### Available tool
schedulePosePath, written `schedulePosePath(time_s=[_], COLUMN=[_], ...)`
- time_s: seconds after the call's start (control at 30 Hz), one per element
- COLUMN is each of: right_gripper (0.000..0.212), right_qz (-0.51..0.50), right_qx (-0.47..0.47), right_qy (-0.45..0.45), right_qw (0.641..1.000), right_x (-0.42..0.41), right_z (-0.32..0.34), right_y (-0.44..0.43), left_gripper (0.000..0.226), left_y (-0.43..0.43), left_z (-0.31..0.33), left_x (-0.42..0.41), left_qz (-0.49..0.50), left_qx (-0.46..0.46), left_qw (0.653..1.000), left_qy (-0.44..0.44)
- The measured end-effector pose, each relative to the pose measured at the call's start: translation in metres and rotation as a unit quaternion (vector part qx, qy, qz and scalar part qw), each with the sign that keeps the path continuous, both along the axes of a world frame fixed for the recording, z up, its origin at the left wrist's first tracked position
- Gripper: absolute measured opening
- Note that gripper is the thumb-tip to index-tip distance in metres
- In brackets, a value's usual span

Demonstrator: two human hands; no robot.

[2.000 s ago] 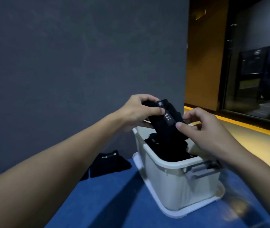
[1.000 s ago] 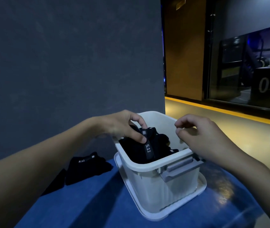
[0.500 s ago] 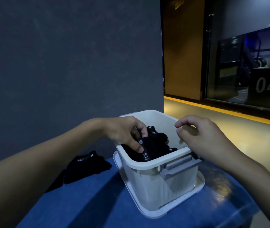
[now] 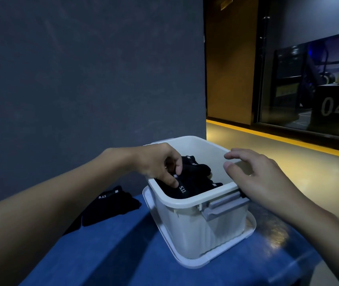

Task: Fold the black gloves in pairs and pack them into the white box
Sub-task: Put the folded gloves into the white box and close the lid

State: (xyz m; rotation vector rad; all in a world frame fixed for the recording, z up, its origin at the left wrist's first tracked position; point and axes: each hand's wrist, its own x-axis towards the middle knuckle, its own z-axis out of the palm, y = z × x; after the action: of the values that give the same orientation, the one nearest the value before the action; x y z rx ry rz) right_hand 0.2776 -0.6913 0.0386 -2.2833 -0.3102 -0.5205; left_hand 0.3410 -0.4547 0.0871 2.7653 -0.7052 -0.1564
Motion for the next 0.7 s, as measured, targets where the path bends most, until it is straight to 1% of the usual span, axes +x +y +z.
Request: schedulePosePath(time_s=[0.1,0.27,0.4,0.5,0.6,0.7], right_gripper=[0.029,0.029,0.028,0.029,0.03,0.026], right_qz=[0.001,-0.003,-0.003,-0.016,-0.033,-0.027], right_qx=[-0.001,0.004,0.007,-0.011,-0.044,-0.03], right_qy=[0.003,-0.003,-0.004,-0.011,-0.037,-0.072], right_qw=[1.0,1.0,1.0,1.0,0.998,0.997], right_x=[0.001,0.003,0.003,0.003,-0.001,-0.009], right_z=[-0.001,-0.003,-0.003,-0.001,0.005,0.013], right_y=[0.0,-0.001,-0.001,-0.002,-0.001,0.007], left_gripper=[0.025,0.025,0.023,0.023,0.024,0.023], left_y=[0.002,0.003,0.0,0.001,0.002,0.004], left_z=[0.005,0.005,0.008,0.01,0.013,0.017], left_x=[-0.001,0.0,-0.003,-0.011,-0.022,-0.037], left_qz=[-0.003,-0.006,-0.005,-0.004,0.008,0.021], left_qx=[-0.009,0.02,0.008,-0.008,-0.023,-0.063], left_qw=[1.0,0.999,0.999,1.0,1.0,0.997], left_qy=[0.027,0.048,0.04,0.026,-0.004,-0.041])
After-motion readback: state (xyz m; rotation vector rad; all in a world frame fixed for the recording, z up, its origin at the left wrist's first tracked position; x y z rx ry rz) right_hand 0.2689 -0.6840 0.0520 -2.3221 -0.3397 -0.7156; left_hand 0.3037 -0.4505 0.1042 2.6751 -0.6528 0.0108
